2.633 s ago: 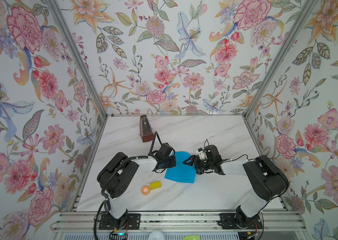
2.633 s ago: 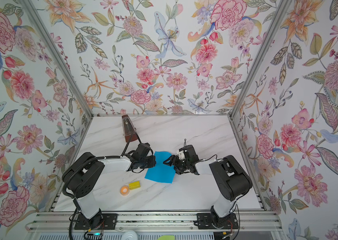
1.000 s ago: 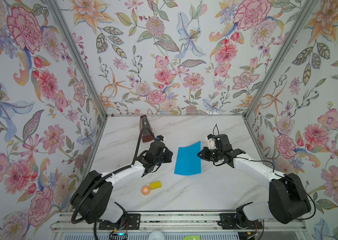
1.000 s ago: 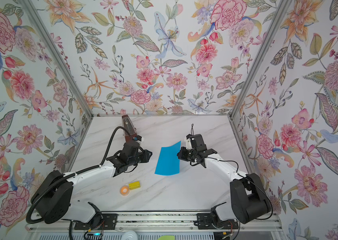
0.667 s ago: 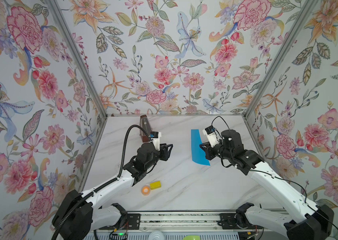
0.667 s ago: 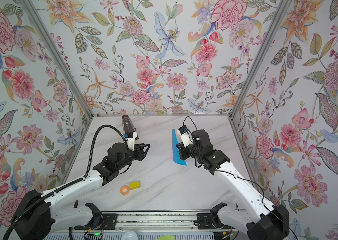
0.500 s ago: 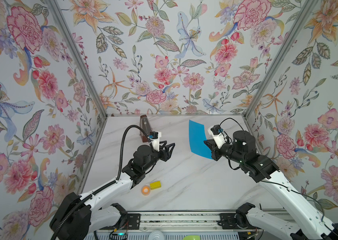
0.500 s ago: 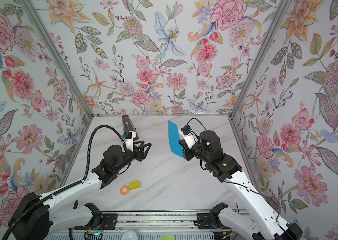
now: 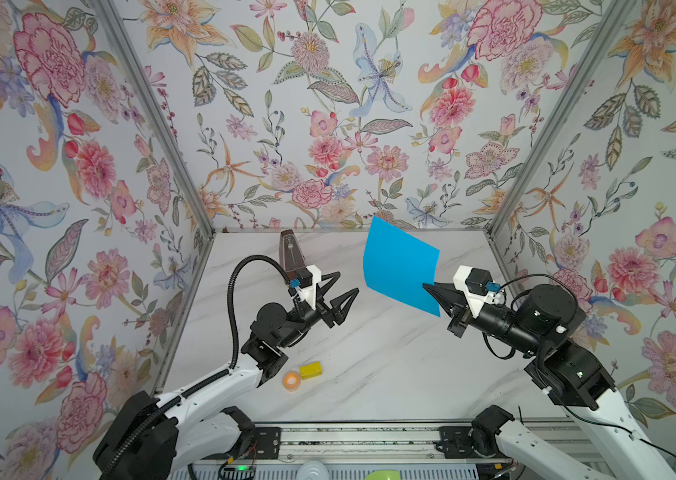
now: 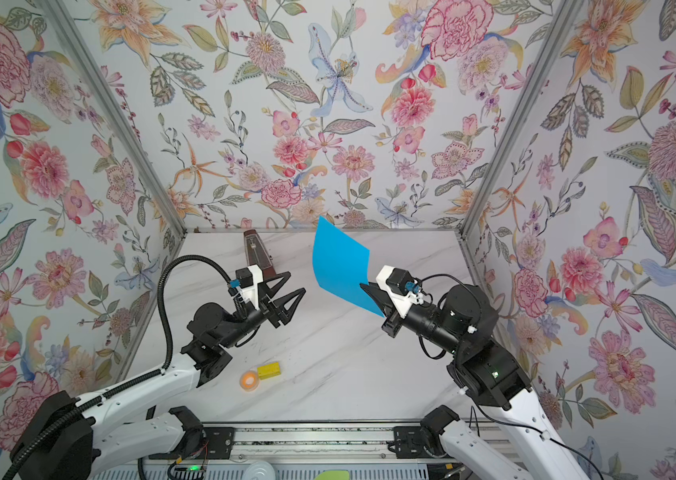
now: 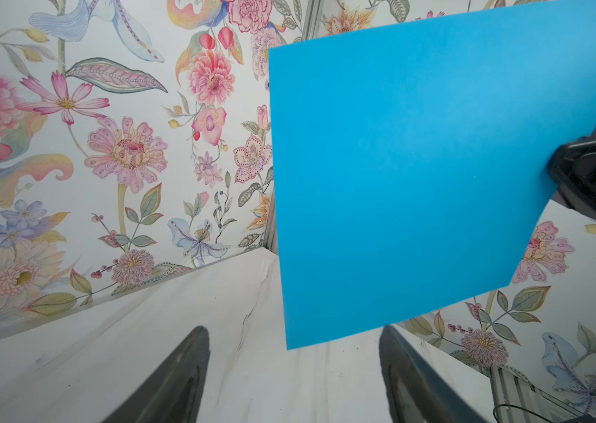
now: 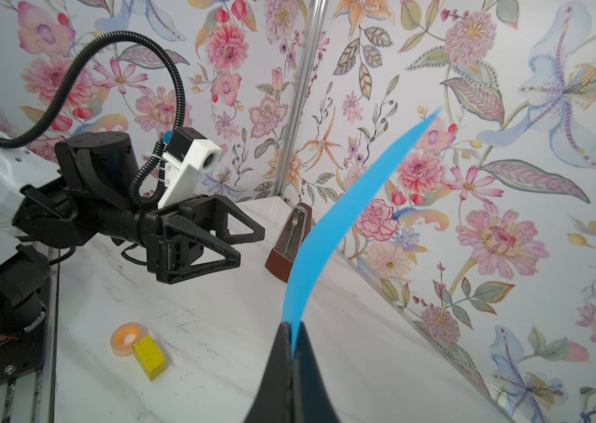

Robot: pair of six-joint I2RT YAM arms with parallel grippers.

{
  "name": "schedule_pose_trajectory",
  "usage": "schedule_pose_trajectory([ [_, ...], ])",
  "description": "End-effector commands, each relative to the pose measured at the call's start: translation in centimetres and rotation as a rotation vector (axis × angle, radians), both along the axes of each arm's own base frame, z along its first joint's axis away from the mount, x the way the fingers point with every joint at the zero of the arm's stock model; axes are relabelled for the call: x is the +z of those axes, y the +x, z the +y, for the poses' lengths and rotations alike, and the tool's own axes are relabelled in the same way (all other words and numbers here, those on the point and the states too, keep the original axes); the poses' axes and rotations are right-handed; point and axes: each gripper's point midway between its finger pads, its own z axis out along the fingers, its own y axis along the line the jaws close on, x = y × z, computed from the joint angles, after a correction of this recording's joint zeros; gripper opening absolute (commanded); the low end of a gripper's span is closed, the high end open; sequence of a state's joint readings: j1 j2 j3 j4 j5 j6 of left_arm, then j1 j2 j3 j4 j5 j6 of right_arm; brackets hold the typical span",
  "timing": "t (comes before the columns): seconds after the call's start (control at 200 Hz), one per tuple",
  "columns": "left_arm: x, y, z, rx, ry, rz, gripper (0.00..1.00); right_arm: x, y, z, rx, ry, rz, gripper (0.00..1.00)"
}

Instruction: Fold a paper plane with a square sheet of paper (fold left side to right side)

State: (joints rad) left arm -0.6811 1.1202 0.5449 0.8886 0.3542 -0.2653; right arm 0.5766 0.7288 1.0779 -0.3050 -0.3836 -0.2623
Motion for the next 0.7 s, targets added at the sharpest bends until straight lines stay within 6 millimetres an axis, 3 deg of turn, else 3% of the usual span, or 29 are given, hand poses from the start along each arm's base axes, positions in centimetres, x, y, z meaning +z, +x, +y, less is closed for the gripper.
schedule_pose_trajectory([
  [0.0,3.7,-1.4,-0.3,-0.049,-0.051,-0.120,0.76,0.5,-0.8,0.3,0.041,0.031,-0.020,0.00],
  [0.245,5.4,-2.4,-0.7,-0.109,-0.080,-0.168,0.79,0.6,-1.4,0.3,0.058,0.060,-0.013,0.00],
  [0.525,5.9,-2.4,-0.8,-0.113,-0.091,-0.181,0.80,0.6,-1.5,0.4,0.067,0.078,-0.003,0.00],
  [0.696,6.1,-2.8,-1.1,-0.141,-0.100,-0.190,0.68,0.8,-1.4,0.3,0.060,0.095,0.003,0.00],
])
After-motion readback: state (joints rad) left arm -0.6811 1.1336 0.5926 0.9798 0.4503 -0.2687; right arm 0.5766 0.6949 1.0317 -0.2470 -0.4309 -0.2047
